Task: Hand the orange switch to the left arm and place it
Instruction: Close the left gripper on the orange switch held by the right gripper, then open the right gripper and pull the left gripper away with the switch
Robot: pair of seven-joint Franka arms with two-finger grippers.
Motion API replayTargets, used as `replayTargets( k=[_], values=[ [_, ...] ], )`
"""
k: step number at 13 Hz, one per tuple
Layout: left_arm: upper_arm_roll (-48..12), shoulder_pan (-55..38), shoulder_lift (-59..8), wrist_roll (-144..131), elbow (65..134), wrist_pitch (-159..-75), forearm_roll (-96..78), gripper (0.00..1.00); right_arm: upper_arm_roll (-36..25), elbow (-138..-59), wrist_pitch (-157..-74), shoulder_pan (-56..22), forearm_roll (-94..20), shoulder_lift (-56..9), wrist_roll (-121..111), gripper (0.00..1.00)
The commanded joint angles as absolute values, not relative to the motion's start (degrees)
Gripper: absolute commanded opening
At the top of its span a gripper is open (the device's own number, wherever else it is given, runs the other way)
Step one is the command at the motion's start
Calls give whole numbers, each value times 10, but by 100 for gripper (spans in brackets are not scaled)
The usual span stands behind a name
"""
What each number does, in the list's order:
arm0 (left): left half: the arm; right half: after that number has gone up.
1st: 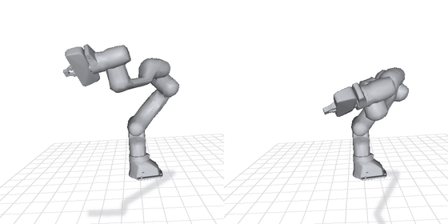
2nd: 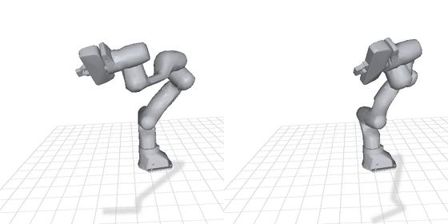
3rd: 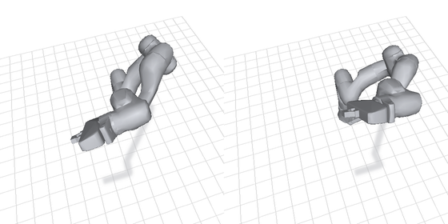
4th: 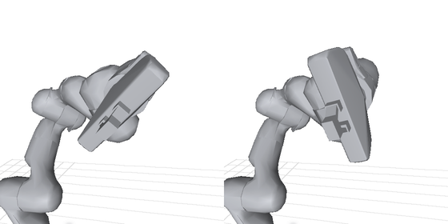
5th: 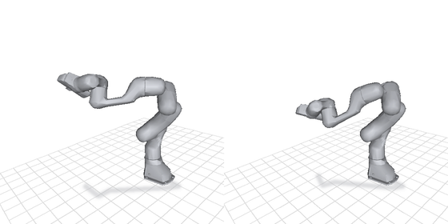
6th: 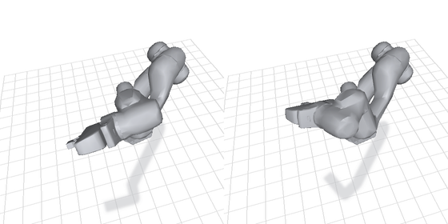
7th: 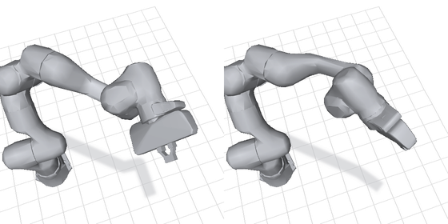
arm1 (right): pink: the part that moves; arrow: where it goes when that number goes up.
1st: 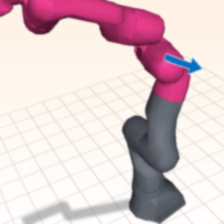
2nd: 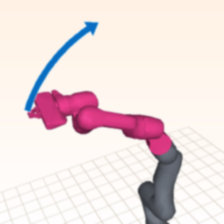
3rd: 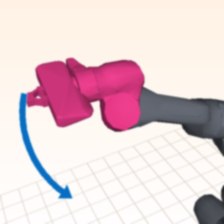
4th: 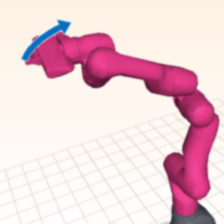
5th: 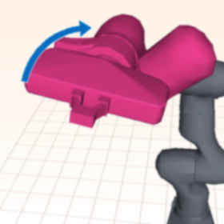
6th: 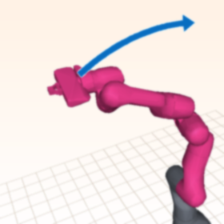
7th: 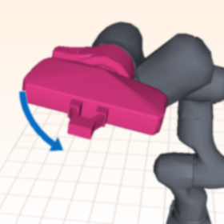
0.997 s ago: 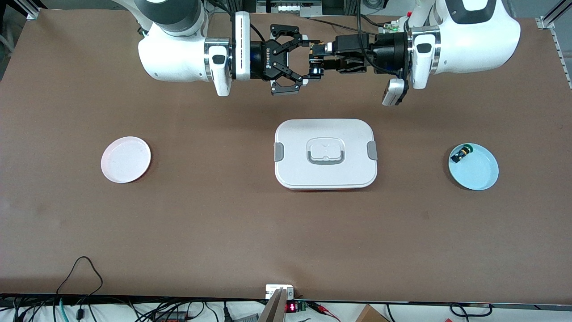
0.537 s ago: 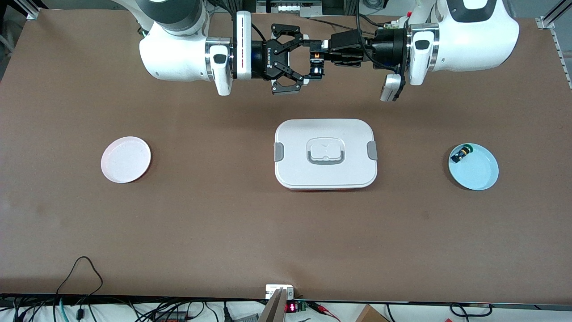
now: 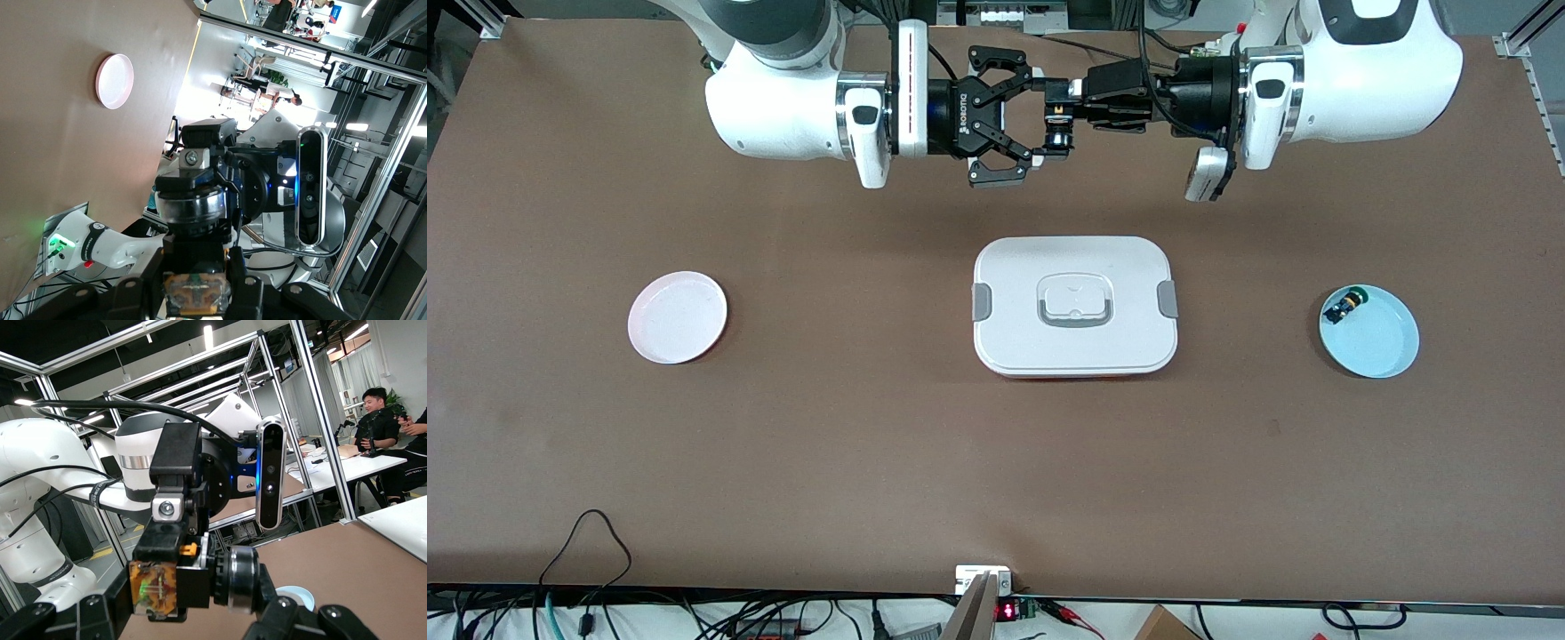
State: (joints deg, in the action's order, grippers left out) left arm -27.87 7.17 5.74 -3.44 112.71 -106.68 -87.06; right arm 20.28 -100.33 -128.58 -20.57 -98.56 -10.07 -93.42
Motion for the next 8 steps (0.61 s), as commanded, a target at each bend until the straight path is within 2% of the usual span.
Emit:
replayTargets(
  k=[1,8],
  values=[
    [-273,96,74,-30,1136,-1044,-875,20,204,-1007,-1294,-206,-997,-89,-940,100],
    [-272,116,71,-25,1134,-1029,-859,20,204,-1010,-1289,-204,-997,-87,-938,100]
  ],
)
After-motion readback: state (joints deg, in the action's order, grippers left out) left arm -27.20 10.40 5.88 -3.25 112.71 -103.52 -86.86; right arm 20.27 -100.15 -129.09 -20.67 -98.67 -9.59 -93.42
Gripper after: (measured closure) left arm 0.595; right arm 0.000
